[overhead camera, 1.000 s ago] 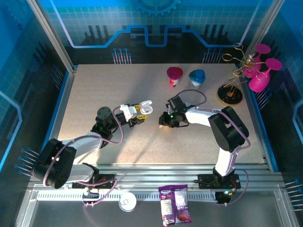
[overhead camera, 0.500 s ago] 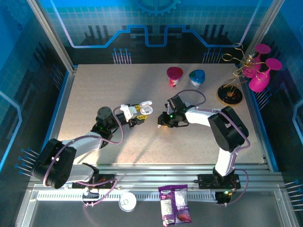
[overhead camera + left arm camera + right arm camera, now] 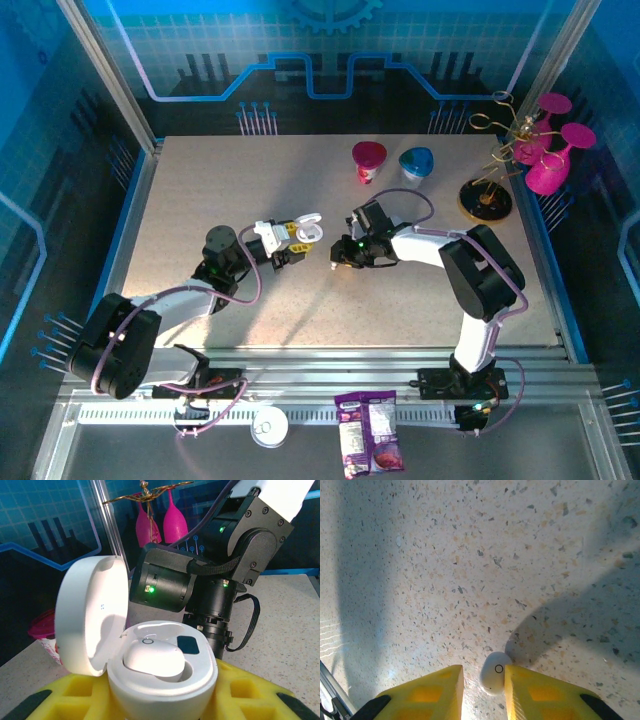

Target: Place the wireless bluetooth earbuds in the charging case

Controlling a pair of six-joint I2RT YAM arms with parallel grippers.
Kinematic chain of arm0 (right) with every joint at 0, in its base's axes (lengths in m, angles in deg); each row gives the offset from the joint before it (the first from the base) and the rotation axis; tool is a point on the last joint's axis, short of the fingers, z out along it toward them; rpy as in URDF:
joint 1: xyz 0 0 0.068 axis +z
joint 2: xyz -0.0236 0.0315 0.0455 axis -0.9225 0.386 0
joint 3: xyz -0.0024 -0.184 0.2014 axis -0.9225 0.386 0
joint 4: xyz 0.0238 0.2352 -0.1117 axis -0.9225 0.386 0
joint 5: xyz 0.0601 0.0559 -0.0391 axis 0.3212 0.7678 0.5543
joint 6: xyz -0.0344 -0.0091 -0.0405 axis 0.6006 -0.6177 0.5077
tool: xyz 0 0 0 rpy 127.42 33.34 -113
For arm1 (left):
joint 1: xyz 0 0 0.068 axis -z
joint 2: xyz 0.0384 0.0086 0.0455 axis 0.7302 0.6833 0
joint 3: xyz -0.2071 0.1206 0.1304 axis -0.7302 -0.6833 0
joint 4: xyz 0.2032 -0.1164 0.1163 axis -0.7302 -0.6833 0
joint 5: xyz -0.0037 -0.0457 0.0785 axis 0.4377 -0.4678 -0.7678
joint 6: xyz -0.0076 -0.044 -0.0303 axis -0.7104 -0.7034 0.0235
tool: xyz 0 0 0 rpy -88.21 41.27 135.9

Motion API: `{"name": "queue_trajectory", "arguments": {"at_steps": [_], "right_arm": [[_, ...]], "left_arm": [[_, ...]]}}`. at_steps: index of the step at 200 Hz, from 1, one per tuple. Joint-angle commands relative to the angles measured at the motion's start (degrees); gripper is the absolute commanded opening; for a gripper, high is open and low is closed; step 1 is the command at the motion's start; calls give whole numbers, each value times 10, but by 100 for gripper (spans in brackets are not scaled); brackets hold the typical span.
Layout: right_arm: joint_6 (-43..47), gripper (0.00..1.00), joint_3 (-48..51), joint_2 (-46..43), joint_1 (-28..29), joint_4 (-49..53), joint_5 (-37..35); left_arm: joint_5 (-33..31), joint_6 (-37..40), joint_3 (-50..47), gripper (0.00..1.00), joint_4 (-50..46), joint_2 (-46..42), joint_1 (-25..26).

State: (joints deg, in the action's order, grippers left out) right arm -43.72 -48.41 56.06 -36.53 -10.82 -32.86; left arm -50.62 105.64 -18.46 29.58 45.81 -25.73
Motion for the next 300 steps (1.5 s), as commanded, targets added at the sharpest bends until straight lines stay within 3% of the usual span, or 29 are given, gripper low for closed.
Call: {"name": "queue_trajectory", "arguments": {"at_steps": [1, 124, 198, 224, 300], "right_arm": [[0, 27, -9, 17, 9, 1, 10], [8, 27, -21, 37, 14, 18, 4], [27, 20, -25, 3, 14, 50, -26], [40, 20, -24, -35, 18, 80, -84], [111, 21, -59, -152, 53, 224, -348]], "left_arm": [[6, 17, 0, 26, 4, -11, -3], [5, 18, -4, 26, 3, -14, -4], [6, 17, 0, 26, 7, -6, -4], [8, 15, 4, 26, 10, 2, -4], [50, -38, 39, 26, 43, 58, -4]]}}
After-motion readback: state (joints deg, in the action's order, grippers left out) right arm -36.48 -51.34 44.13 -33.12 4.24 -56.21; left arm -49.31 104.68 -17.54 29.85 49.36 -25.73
